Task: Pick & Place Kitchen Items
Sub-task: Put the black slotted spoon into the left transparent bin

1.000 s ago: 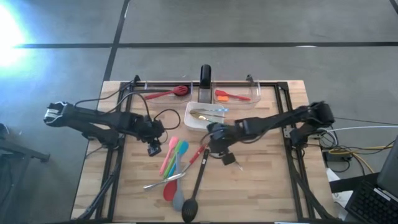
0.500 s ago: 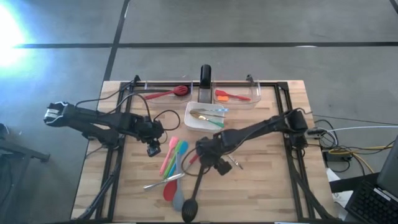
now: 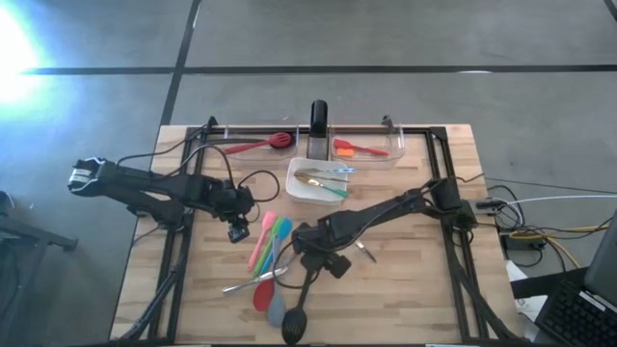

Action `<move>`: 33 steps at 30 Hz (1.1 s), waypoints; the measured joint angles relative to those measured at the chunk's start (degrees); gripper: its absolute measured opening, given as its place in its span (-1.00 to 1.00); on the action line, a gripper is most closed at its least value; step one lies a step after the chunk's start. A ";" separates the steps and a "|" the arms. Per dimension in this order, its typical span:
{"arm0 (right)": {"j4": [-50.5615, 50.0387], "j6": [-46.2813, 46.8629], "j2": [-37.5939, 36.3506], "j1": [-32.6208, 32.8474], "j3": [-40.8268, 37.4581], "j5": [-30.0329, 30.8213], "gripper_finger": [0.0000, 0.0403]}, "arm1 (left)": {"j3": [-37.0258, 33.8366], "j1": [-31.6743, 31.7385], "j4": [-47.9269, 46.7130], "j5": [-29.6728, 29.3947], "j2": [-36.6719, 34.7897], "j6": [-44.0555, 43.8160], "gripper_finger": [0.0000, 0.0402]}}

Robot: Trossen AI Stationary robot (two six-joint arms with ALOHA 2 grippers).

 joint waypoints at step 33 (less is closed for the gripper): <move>-9.47 6.78 18.14 8.34 22.55 -0.33 -0.46 | 0.02 0.02 0.95 -0.02 -0.02 1.79 0.14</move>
